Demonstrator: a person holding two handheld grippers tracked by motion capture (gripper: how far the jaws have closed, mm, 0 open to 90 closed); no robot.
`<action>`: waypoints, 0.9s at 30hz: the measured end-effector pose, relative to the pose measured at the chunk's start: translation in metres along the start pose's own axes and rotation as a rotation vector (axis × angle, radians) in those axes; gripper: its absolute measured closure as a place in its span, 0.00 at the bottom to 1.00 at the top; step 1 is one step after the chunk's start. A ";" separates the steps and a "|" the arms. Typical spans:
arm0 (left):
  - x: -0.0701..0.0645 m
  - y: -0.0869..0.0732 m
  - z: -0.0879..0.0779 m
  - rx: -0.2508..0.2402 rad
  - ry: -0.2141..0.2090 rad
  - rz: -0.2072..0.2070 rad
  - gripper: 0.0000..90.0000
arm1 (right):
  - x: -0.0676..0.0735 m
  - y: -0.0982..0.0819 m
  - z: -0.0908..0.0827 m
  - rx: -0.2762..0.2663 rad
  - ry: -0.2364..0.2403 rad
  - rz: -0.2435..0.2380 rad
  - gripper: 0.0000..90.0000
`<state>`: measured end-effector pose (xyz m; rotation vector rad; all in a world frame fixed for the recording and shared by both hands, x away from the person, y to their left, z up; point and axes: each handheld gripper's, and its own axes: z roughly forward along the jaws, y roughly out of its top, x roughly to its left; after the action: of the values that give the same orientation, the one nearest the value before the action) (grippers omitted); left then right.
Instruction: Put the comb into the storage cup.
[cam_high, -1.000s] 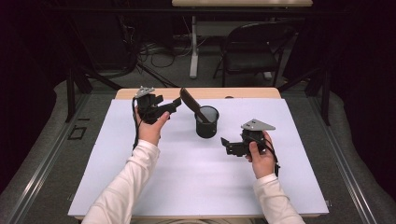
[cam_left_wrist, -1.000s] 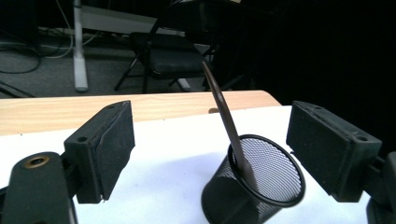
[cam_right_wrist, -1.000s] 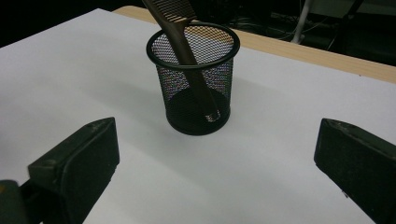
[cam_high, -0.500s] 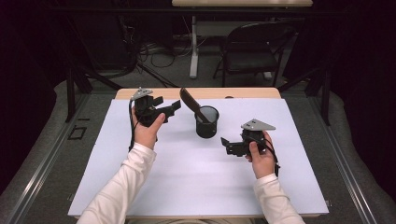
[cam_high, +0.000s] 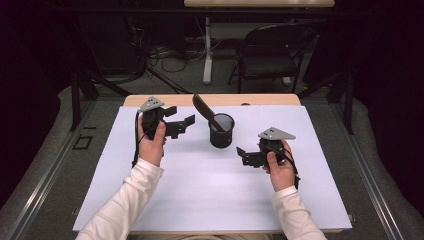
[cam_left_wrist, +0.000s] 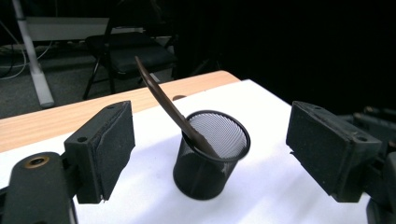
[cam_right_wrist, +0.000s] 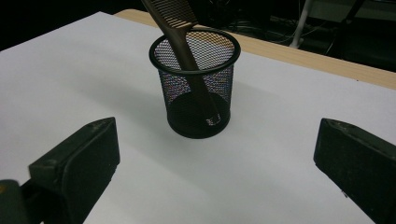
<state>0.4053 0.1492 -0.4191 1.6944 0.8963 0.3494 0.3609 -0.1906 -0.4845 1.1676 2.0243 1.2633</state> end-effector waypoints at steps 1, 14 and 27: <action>0.000 -0.001 -0.001 0.004 -0.005 0.006 0.17 | 0.000 0.000 0.000 0.000 -0.001 0.000 0.00; 0.001 -0.012 -0.029 0.028 -0.066 0.075 0.18 | 0.002 0.004 -0.003 -0.002 0.006 0.001 0.00; 0.008 -0.027 -0.059 0.032 -0.088 0.105 0.18 | 0.009 0.013 -0.007 -0.014 0.017 -0.014 0.00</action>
<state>0.3627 0.1977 -0.4265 1.7763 0.7538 0.3299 0.3559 -0.1838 -0.4696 1.1372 2.0292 1.2831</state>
